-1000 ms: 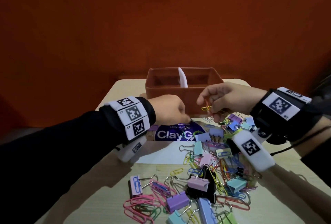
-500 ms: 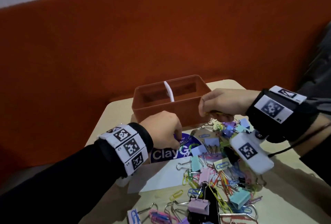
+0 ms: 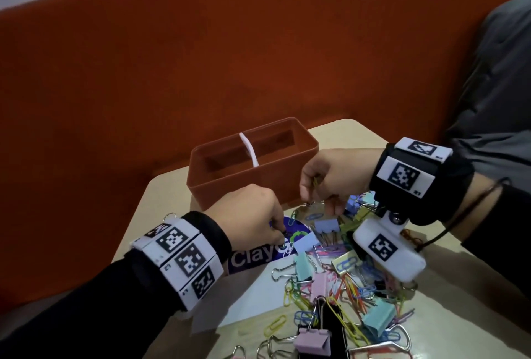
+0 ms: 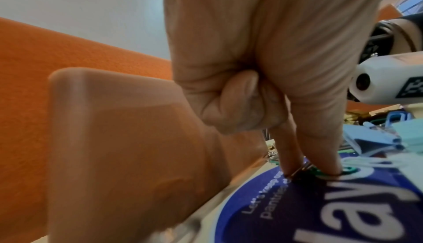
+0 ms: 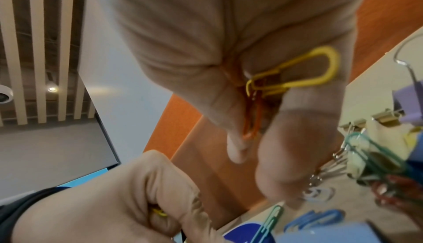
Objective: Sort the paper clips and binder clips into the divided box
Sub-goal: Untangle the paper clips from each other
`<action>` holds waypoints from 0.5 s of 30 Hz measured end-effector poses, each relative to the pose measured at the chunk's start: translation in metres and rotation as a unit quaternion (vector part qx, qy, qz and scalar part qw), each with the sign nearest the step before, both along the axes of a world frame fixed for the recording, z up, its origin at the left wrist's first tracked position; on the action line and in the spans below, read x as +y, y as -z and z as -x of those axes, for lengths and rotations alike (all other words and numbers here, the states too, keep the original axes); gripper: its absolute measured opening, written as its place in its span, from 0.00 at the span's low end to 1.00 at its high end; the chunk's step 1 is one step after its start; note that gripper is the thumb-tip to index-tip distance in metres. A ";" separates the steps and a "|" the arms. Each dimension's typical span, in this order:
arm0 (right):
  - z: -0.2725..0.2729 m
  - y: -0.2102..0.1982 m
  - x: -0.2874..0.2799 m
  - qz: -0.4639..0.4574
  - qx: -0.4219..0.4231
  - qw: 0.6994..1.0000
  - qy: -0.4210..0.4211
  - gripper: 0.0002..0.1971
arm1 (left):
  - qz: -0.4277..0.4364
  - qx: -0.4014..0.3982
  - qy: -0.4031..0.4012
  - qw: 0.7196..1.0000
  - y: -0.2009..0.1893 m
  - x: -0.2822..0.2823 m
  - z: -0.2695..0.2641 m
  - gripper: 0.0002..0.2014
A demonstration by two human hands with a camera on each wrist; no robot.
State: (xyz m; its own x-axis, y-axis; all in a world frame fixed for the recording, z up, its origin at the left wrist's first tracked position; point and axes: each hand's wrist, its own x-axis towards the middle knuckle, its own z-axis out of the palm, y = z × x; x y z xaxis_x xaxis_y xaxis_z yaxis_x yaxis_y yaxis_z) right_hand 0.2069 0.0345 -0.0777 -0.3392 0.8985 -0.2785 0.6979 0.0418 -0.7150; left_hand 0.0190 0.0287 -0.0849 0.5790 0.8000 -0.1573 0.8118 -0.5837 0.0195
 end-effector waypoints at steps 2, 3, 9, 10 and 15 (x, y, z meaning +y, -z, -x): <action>0.001 -0.001 -0.001 -0.006 -0.022 1.000 -0.010 0.10 | -0.004 0.004 0.006 1.000 0.000 0.000 -0.001 0.10; 0.001 -0.002 -0.002 -0.010 -0.033 0.999 -0.012 0.10 | 0.002 0.005 0.005 1.000 0.000 0.001 -0.002 0.10; 0.004 -0.004 -0.004 -0.016 -0.067 0.997 -0.019 0.17 | 0.087 -0.011 -0.022 0.996 0.000 0.005 0.001 0.06; 0.004 -0.003 -0.005 -0.012 -0.061 0.998 -0.021 0.17 | 0.092 -0.012 -0.025 0.995 0.001 0.004 0.001 0.05; 0.004 -0.008 -0.008 -0.052 -0.093 0.994 -0.023 0.17 | 0.082 0.023 -0.018 0.996 0.003 0.000 -0.002 0.09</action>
State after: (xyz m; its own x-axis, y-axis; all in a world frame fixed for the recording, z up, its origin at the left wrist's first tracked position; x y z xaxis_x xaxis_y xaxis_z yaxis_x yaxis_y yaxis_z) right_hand 0.2028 0.0268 -0.0693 -0.3313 0.9106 -0.2471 0.8135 0.1430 -0.5637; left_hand 0.0213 0.0291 -0.0882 0.5400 0.7814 -0.3128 0.8341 -0.5467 0.0742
